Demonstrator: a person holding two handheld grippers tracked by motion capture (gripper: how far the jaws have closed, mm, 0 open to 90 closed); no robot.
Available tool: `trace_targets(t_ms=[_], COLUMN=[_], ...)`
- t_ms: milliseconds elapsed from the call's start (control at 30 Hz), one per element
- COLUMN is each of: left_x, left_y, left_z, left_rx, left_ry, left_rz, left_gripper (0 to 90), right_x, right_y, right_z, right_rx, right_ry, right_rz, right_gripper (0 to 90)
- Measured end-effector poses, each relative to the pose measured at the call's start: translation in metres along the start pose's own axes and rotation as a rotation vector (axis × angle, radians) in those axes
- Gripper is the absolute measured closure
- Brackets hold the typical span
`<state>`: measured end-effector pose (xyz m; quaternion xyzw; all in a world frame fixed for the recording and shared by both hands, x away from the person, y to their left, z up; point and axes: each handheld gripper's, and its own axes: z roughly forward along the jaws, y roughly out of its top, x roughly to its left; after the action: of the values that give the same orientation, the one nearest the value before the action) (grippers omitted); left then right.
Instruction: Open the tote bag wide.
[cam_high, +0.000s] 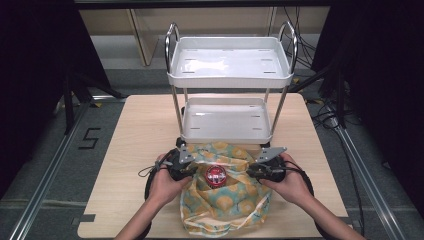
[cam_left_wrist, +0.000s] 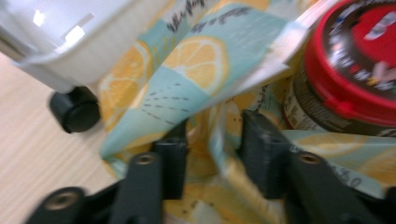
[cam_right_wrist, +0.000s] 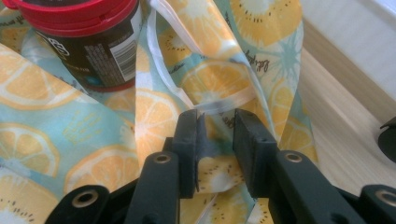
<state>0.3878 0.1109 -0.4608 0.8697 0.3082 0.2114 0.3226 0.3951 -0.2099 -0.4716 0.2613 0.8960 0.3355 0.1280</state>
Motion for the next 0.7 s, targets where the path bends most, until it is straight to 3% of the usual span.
trace_targets(t_ms=[33,67,200,267,433,467,500,533,600,700], left_x=[0.0,0.0,-0.001,-0.003,-0.007,-0.008,-0.01,-0.011,-0.011,-0.008], left_y=[0.001,0.001,0.0,-0.001,0.002,0.004,0.008,0.011,0.014,0.019], left_z=[-0.004,-0.008,-0.022,-0.032,-0.048,-0.052,-0.057,-0.058,-0.059,-0.045], left_rx=[0.001,-0.002,-0.008,-0.009,-0.03,-0.046,-0.082,-0.115,-0.13,-0.155], left_ry=[-0.002,-0.007,-0.019,-0.053,-0.077,-0.085,-0.09,-0.086,-0.069,-0.046], left_rz=[-0.003,0.003,0.012,0.028,0.049,0.047,0.037,0.036,0.045,0.047], left_gripper=[53.0,51.5,45.5,42.1,42.0,43.7,44.4,45.3,46.4,48.9], right_x=[0.001,0.001,-0.001,-0.001,0.0,0.0,0.0,0.0,0.0,0.0], right_y=[0.0,0.0,0.002,0.003,0.003,0.003,0.003,0.004,0.005,0.005], right_z=[0.002,0.002,-0.001,-0.001,0.0,0.003,0.002,0.001,0.0,-0.001], right_rx=[-0.033,-0.033,-0.005,-0.004,-0.01,-0.049,-0.038,-0.034,-0.023,-0.018], right_ry=[0.0,-0.018,0.003,0.007,-0.003,-0.022,-0.014,-0.016,-0.006,-0.002], right_rz=[0.015,0.004,-0.001,0.007,0.012,-0.005,0.002,-0.002,0.001,-0.001], right_gripper=[71.5,71.5,71.5,71.5,71.6,71.5,71.5,71.4,71.3,71.1])
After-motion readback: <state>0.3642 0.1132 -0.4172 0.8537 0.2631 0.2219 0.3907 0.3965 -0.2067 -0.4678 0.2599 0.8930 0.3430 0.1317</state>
